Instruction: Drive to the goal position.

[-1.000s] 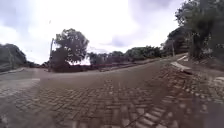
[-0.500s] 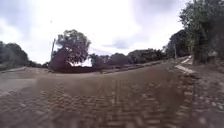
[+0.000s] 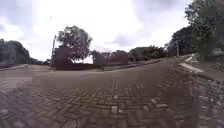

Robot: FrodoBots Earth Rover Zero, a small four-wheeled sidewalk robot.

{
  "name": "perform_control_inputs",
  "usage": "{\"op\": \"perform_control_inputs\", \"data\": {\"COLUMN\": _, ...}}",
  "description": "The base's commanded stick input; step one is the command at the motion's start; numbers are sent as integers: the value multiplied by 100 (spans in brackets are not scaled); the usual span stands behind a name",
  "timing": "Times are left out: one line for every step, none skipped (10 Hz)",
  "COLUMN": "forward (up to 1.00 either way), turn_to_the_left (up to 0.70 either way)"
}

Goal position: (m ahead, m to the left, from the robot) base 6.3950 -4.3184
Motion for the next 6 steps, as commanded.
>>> {"op": "perform_control_inputs", "data": {"forward": 70, "turn_to_the_left": 0}}
{"op": "perform_control_inputs", "data": {"forward": 70, "turn_to_the_left": 0}}
{"op": "perform_control_inputs", "data": {"forward": 70, "turn_to_the_left": 0}}
{"op": "perform_control_inputs", "data": {"forward": 70, "turn_to_the_left": 0}}
{"op": "perform_control_inputs", "data": {"forward": 70, "turn_to_the_left": 0}}
{"op": "perform_control_inputs", "data": {"forward": 70, "turn_to_the_left": 0}}
